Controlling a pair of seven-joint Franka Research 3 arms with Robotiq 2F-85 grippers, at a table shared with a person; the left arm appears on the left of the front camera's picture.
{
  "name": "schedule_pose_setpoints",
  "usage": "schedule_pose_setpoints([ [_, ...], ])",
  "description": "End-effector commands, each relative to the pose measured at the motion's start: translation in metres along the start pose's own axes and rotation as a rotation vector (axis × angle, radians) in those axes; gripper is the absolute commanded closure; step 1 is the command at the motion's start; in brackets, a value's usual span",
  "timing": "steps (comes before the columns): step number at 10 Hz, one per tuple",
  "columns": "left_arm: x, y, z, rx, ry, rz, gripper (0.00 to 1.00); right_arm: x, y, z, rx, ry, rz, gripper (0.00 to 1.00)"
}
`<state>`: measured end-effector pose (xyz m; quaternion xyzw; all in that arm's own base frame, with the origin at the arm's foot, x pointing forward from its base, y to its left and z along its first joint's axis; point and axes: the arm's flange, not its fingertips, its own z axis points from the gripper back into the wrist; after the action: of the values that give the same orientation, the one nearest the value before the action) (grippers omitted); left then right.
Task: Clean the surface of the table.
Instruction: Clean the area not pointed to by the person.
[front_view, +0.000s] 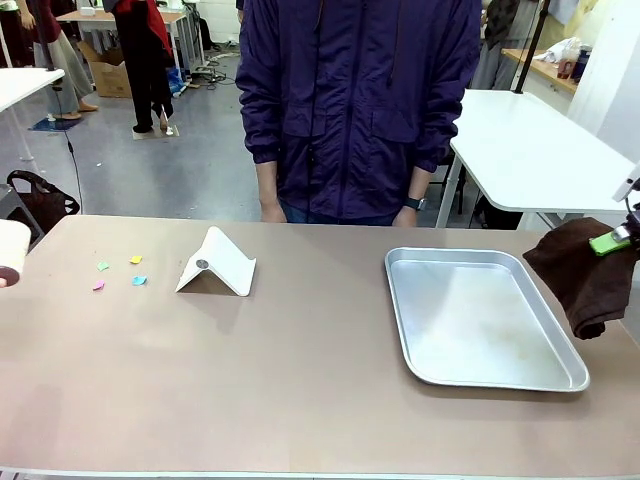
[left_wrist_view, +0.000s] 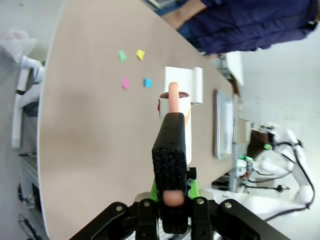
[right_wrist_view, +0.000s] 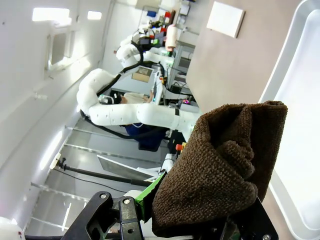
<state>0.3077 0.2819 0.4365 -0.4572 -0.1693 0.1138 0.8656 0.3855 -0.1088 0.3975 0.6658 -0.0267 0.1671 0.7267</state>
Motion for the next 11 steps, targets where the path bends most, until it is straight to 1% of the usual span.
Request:
schedule_pose_setpoints([
  [1,0.002,-0.005,-0.038,0.103,-0.002,0.082,0.78,-0.002,0.007,-0.003,-0.006,-0.008,-0.003,1.0],
  [2,0.01,-0.003,-0.048,0.133,-0.018,0.111,0.78,-0.002,0.007,-0.003,-0.006,-0.008,-0.003,1.0],
  [3,0.018,0.0,-0.055,0.188,-0.047,0.138,0.78,-0.002,0.007,-0.003,-0.006,-0.008,-0.003,1.0],
  [6,0.04,0.004,-0.075,0.188,-0.034,0.21,0.78,-0.002,0.007,-0.003,-0.006,-0.008,-0.003,1.0],
  [7,0.047,0.006,-0.081,0.206,-0.066,0.215,0.78,-0.002,0.007,-0.003,-0.006,-0.008,-0.003,1.0],
  [9,0.058,0.012,-0.093,0.228,-0.068,0.218,0.78,-0.002,0.007,-0.003,-0.006,-0.008,-0.003,1.0],
  [11,0.068,0.016,-0.105,0.262,-0.099,0.198,0.78,-0.002,0.007,-0.003,-0.006,-0.008,-0.003,1.0],
])
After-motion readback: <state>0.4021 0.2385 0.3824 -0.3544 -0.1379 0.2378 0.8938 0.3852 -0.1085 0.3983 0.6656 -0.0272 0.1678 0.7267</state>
